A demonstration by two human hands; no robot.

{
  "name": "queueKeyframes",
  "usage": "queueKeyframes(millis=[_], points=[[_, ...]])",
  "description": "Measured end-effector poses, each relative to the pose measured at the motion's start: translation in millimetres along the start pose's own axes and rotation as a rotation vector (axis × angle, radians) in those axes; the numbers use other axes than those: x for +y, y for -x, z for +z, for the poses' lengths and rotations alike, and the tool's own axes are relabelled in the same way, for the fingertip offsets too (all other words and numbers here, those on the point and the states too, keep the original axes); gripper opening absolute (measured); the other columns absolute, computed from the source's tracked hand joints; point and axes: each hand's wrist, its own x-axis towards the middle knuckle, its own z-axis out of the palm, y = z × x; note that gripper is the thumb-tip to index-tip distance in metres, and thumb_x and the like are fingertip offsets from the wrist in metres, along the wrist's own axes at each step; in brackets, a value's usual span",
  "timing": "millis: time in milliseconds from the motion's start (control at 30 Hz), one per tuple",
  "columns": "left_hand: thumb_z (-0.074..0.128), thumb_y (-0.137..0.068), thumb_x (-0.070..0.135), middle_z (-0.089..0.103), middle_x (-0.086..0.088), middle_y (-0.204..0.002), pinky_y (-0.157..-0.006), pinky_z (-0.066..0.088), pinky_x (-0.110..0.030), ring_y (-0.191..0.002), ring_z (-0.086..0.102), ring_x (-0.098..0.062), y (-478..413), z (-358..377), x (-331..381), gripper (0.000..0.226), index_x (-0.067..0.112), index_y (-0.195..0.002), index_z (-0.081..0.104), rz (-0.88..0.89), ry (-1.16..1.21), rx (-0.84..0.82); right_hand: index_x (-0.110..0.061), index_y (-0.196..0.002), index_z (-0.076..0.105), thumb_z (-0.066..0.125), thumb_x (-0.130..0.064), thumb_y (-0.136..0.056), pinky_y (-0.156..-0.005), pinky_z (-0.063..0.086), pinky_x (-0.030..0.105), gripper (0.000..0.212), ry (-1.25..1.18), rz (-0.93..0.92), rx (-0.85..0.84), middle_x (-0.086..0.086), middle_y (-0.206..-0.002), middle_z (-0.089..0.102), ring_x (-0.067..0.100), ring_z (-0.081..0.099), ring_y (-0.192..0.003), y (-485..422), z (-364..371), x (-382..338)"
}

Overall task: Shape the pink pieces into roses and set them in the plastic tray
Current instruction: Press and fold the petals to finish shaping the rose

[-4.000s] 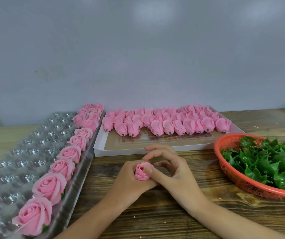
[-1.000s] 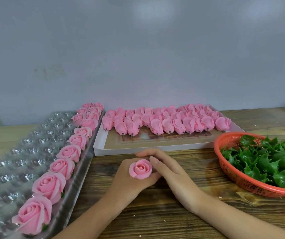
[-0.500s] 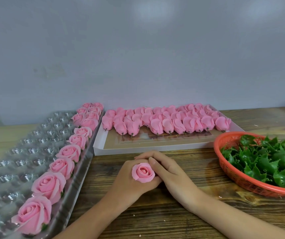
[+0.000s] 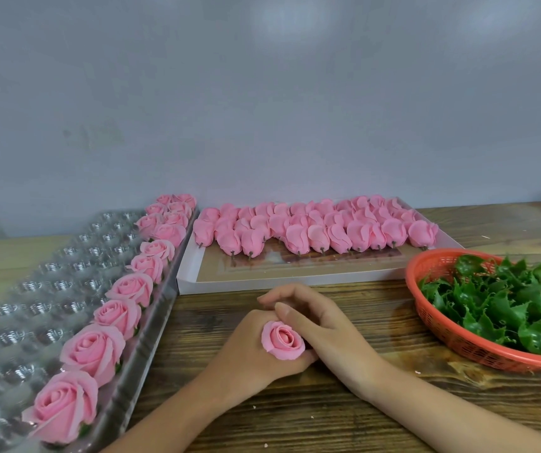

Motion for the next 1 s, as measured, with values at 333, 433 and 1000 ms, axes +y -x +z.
queueKeyframes(millis=[333,433,1000], points=[[0.076,-0.077,0.016,0.073,0.004,-0.092,-0.084,0.055,-0.036,-0.088,0.068,-0.008,1.6,2.5,2.0,0.022,0.021,-0.097,0.071,-0.011,0.014,-0.055,-0.013,-0.112,0.067,0.073,-0.019,-0.086,-0.091,0.049,0.018,0.027,-0.086,0.05,-0.034,0.004,-0.115,0.071,0.009,0.065,-0.112,-0.9,-1.6,-2.6],[0.078,-0.076,0.017,0.073,0.0,-0.092,-0.082,0.054,-0.038,-0.087,0.068,-0.01,1.4,4.3,0.9,0.024,0.015,-0.099,0.07,-0.009,-0.017,-0.032,-0.011,-0.111,0.067,0.069,-0.024,-0.086,-0.087,0.05,0.018,0.028,-0.099,0.059,-0.006,0.008,-0.113,0.071,0.014,0.067,-0.108,-1.2,-1.9,-2.6],[0.078,-0.074,0.018,0.071,0.005,-0.08,-0.064,0.049,-0.012,-0.073,0.066,-0.007,-2.1,-1.5,-3.2,0.013,0.023,-0.083,0.07,-0.025,0.072,0.111,-0.009,-0.11,0.068,0.059,-0.032,-0.093,-0.086,0.051,0.02,0.03,-0.084,0.053,0.008,0.005,-0.104,0.072,0.013,0.068,-0.098,-2.7,-0.6,-0.3]])
